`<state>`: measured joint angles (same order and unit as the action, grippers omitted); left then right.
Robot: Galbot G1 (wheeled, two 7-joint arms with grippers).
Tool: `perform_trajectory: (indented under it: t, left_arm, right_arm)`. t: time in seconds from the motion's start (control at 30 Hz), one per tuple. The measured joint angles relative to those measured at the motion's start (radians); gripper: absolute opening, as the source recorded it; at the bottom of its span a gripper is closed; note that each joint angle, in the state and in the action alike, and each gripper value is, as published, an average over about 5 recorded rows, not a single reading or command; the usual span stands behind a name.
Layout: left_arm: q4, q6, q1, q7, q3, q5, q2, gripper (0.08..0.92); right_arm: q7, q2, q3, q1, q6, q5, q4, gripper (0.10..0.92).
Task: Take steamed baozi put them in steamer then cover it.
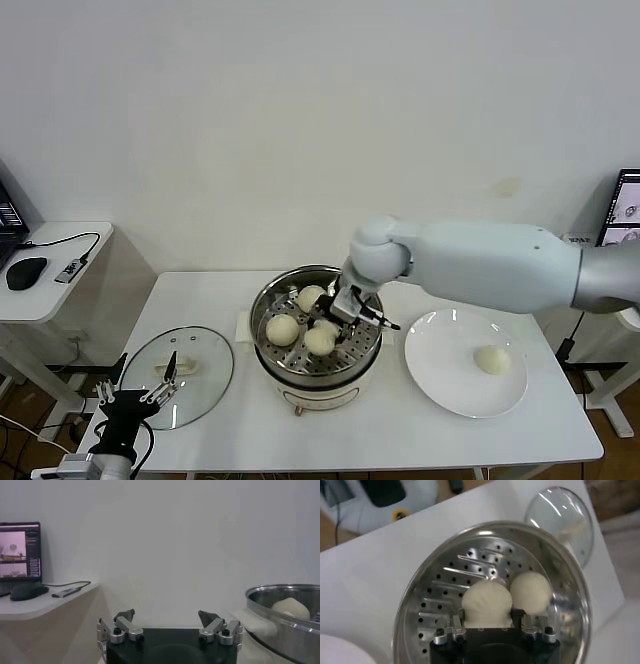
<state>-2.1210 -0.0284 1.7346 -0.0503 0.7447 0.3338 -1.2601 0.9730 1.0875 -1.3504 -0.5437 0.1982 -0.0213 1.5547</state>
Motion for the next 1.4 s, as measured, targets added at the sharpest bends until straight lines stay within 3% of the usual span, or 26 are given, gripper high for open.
perform_trajectory:
  t: [0.43,0.73,0.9,1.07,1.4]
  left_arm:
    - [0.007,0.000,-0.004,0.000,-0.004,0.000,-0.004,0.823]
    - [0.008,0.000,-0.008,0.000,-0.009,-0.001,-0.004,0.823]
    - [0.008,-0.002,-0.007,0.001,-0.008,-0.001,0.000,0.823]
    - [0.006,-0.003,-0.007,0.004,-0.009,-0.005,0.004,0.823]
    - [0.018,-0.010,-0.011,0.008,-0.033,-0.023,0.019,0.823]
  right_arm:
    - [0.017,0.011,-0.016,0.019,0.098,0.069,0.012,0.584]
    - [-0.012,0.000,0.004,0.016,0.126,0.100,-0.003,0.792]
    - [-0.025,-0.024,0.032,0.001,0.106,0.102,-0.016,0.822]
    - [-0.042,-0.084,0.049,-0.023,-0.001,0.083,-0.003,0.823]
    - [-0.047,-0.305,0.060,-0.068,-0.391,-0.045,0.098,0.823]
